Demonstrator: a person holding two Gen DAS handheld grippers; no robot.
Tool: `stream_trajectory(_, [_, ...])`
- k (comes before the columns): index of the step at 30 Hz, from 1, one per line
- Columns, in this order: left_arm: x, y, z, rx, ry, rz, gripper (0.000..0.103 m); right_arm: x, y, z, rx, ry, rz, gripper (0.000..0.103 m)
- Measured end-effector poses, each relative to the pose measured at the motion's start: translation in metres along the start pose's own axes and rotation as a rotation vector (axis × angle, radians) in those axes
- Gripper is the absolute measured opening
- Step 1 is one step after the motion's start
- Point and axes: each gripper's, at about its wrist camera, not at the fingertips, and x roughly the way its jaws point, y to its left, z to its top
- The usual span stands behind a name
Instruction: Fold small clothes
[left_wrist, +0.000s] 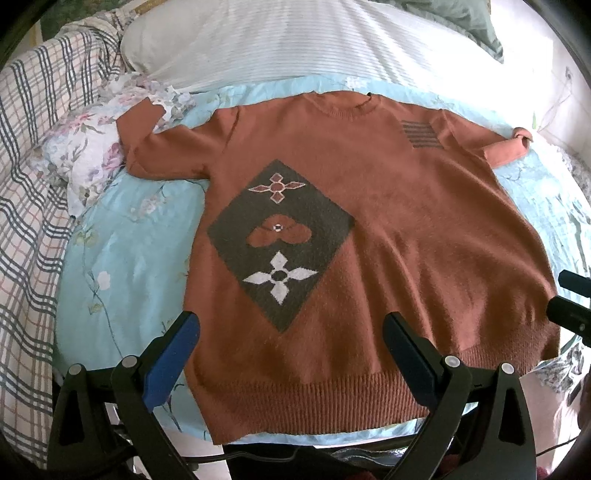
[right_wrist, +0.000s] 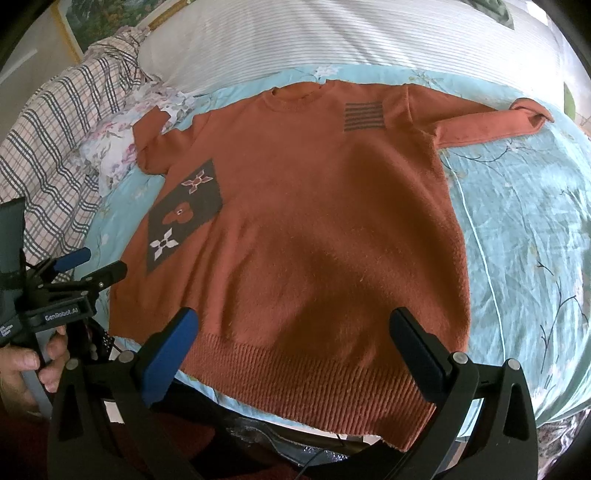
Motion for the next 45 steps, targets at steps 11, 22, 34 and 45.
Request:
stream_trajectory(11, [0.014,0.000,0.009,-0.036,-0.006,-0.053,0.100,0.004,-0.020,0.010,0.000,0.019,-0.061,0.103])
stream_trajectory(22, [0.030,-0.005,0.019,-0.055,0.052,-0.067,0.100,0.002,-0.050,0.020,0.048,-0.031,-0.045,0.095])
stream_trajectory(34, [0.054,-0.014,0.024,-0.033,0.086,-0.055,0.100,-0.021,-0.215,0.084,0.294,-0.206,-0.150,0.072])
stream_trajectory(45, [0.103,-0.032,0.042,-0.016,0.211,-0.044,0.100,0.011,-0.429,0.168,0.575,-0.275,-0.245,0.056])
